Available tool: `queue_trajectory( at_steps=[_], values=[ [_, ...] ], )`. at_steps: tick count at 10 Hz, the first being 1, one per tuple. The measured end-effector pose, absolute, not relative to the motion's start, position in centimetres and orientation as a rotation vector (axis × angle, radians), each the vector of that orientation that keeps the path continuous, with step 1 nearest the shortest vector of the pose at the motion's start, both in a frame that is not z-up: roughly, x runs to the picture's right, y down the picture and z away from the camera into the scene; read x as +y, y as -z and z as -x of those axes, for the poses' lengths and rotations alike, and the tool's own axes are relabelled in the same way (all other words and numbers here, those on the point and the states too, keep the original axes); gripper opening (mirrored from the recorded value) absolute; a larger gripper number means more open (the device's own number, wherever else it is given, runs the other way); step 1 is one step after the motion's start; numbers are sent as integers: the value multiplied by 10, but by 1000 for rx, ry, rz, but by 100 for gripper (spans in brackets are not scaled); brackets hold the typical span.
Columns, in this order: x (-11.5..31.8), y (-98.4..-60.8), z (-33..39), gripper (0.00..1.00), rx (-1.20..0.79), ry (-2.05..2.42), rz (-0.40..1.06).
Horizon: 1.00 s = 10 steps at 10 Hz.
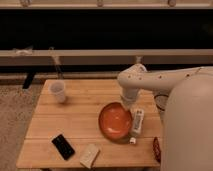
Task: Drag the ceramic bowl in a circle
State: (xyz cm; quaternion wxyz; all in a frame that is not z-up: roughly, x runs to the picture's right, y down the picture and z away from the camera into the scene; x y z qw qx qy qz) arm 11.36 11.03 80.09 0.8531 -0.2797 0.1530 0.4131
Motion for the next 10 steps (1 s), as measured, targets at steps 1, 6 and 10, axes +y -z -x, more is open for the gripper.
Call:
queue_trajectory(
  at_steps=[1, 6, 10],
  values=[
    [112, -795, -86, 25, 297, -840, 601],
    [102, -785, 39, 74, 195, -722, 646],
    [96, -795, 52, 80, 174, -712, 654]
  ],
)
